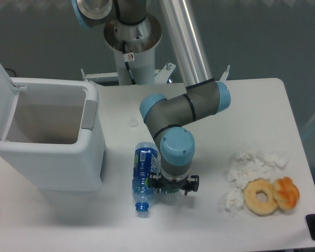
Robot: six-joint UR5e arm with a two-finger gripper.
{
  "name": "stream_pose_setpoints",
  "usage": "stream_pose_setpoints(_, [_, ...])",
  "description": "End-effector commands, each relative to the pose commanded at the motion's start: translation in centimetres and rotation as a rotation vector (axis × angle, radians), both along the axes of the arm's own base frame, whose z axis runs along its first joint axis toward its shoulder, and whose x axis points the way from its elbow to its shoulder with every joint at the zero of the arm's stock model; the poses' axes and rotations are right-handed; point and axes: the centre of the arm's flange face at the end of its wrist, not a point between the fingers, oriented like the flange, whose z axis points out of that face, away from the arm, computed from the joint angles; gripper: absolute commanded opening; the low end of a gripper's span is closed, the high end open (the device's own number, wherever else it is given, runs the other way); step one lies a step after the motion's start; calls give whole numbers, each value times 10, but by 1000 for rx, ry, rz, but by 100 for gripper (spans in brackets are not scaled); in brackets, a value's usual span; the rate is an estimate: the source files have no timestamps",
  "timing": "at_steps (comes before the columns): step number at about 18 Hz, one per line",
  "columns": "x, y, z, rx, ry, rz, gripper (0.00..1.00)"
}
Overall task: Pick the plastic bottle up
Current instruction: 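Close the gripper fingers on the clear green-label bottle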
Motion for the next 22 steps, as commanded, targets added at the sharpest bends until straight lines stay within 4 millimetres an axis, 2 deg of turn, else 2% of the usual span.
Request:
stream_pose_setpoints(3, [0, 0, -1, -1, -1, 0, 79])
stream_pose_setpoints(5, [3, -1, 0, -1, -3, -2, 69])
stream_pose_setpoints(22, [1, 0, 8, 7, 10, -24, 67])
